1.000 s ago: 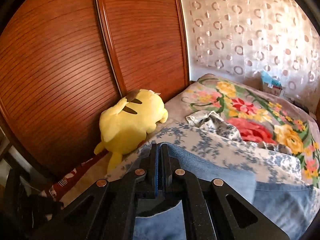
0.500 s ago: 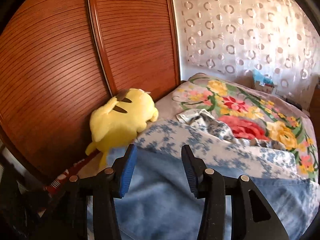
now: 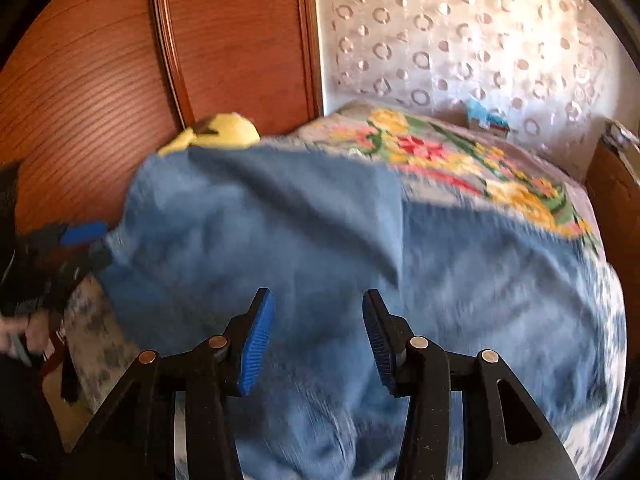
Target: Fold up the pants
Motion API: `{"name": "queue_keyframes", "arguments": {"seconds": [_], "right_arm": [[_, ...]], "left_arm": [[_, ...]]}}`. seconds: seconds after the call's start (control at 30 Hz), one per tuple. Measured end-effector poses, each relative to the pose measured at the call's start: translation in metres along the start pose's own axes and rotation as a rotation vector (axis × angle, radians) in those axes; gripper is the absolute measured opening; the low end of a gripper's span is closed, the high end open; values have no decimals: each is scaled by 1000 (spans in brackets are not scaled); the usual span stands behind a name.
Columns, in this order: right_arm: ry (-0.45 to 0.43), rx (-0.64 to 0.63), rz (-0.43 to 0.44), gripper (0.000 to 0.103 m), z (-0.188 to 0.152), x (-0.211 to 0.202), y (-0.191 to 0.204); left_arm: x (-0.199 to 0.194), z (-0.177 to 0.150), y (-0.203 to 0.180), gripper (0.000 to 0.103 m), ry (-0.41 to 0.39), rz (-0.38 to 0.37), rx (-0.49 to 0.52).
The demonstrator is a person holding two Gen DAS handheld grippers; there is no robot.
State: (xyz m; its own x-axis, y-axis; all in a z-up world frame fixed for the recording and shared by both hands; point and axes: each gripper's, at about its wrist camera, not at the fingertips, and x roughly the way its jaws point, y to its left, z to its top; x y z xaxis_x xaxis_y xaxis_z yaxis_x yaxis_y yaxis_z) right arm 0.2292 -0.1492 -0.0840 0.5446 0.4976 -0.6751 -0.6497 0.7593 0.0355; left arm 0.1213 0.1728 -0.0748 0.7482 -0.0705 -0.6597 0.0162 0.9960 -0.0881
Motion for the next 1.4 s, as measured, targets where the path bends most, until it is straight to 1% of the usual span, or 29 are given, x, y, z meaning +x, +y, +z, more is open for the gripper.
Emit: {"name": "queue_keyframes", "arguments": {"seconds": [0.03, 0.07, 0.1, 0.17, 0.3, 0.33, 0.43, 0.47, 0.53, 0.6, 0.63, 0.73, 0.8, 0.83, 0.87, 0.9, 0.97, 1.1, 1.3, 1.37, 1.4], "right_arm": [[5, 3, -1, 48, -6, 0, 0], [10, 4, -3, 48, -11, -1, 0], [15, 5, -5, 48, -13, -2, 0], [22, 7, -4, 48, -18, -4, -1], [28, 10, 25, 48, -22, -10, -3], [28, 10, 37, 48, -25, -14, -4], [33, 2, 55, 48, -32, -18, -5], [37, -1, 58, 48, -36, -18, -6], [42, -2, 62, 48, -42, -22, -10], [43, 0, 58, 48, -42, -24, -11], [41, 5, 57, 48, -43, -25, -13], [28, 31, 61, 48, -51, -34, -19], [17, 46, 54, 48, -56, -40, -22], [10, 52, 48, 48, -59, -44, -25], [4, 58, 40, 48, -62, -49, -26], [-3, 65, 31, 48, -66, -54, -30], [-17, 82, 8, 48, -72, -62, -38], [-35, 125, -57, 48, -87, -77, -59], [-42, 204, -126, 48, -110, -98, -99], [-47, 219, -160, 56, -116, -106, -111], [-49, 226, -173, 57, -119, -109, -116]], "left_arm": [[4, -2, 3, 38, 9, -5, -8], [5, -2, 3, 25, 10, -10, -11], [4, -4, 3, 17, 9, -14, -12], [-6, -5, 1, 10, -18, -27, -11], [-41, -7, 3, 7, -86, -83, -25], [-48, -9, 5, 7, -90, -82, -31], [-48, -18, 5, 7, -57, -45, -18], [-43, -23, 6, 7, -32, -22, -11], [-35, -28, 9, 8, 2, -13, -18], [-30, -30, 11, 14, 23, -1, -27], [-30, -29, 11, 16, 21, 4, -27], [-34, -25, 8, 29, -7, 16, -22], [-39, -23, 6, 52, -32, 12, -14], [-41, -22, 4, 57, -44, 13, -10], [-42, -20, 2, 69, -53, 19, -4], [-43, -19, -1, 79, -59, 17, 2], [-45, -15, -8, 79, -76, -6, 8], [-40, -8, -30, 79, -89, -22, 34], [-22, 1, -69, 79, -79, -79, 81], [-15, 2, -80, 79, -73, -91, 99], [-11, 3, -86, 79, -68, -98, 106]]}}
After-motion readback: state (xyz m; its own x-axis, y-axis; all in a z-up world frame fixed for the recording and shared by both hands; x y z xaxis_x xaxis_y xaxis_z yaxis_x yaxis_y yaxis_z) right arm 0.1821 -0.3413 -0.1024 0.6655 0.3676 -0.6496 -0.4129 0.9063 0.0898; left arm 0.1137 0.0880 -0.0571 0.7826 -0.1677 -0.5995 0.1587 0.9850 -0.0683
